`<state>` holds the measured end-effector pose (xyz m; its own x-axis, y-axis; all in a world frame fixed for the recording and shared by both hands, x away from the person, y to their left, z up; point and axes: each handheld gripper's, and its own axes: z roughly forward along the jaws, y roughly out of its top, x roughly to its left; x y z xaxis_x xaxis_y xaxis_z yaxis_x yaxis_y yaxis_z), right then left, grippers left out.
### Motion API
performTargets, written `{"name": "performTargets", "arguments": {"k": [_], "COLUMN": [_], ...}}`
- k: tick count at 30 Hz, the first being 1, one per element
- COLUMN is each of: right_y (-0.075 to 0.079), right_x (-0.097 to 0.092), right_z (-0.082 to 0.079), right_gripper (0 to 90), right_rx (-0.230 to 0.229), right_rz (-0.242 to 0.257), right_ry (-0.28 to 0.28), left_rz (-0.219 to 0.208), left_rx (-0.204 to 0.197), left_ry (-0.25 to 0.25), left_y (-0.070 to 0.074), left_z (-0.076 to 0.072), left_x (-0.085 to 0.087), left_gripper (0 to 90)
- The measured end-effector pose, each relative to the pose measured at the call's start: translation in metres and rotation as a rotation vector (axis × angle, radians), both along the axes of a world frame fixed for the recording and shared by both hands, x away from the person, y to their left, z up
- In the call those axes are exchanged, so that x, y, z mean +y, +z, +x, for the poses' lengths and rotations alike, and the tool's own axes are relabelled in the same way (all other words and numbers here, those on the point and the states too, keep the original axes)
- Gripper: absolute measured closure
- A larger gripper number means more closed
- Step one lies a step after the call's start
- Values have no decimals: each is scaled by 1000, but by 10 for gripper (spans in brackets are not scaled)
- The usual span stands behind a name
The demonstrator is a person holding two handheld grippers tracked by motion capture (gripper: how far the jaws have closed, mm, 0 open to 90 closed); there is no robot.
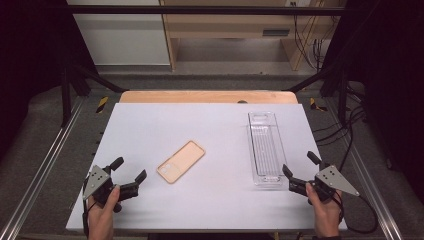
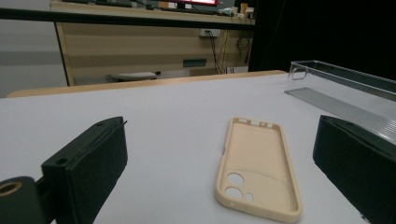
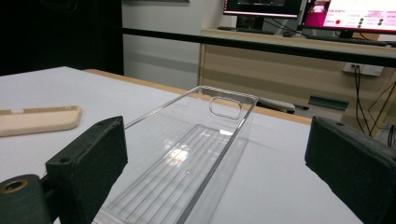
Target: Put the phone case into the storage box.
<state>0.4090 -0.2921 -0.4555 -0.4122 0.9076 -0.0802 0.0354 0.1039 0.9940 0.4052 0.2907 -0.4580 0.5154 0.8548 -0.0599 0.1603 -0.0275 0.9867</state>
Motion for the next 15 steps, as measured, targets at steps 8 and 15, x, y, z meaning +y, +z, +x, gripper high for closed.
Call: {"name": "performTargets", "arguments": {"k": [8,15], "right_y": [1,2], "right_x": [-3,-4], "right_z": [-5,-6], "right_gripper": [49,43], "right_rx": [-4,-12], "right_rz": [-9,3], "right_ry": [-19,-20], "left_rz": [53,129], "left_rx": [25,67], "left_ry": [-13,-66], "left_y": [8,13], "left_z": [-7,4], "left_x": [-13,-31], "left_gripper": [9,11]}}
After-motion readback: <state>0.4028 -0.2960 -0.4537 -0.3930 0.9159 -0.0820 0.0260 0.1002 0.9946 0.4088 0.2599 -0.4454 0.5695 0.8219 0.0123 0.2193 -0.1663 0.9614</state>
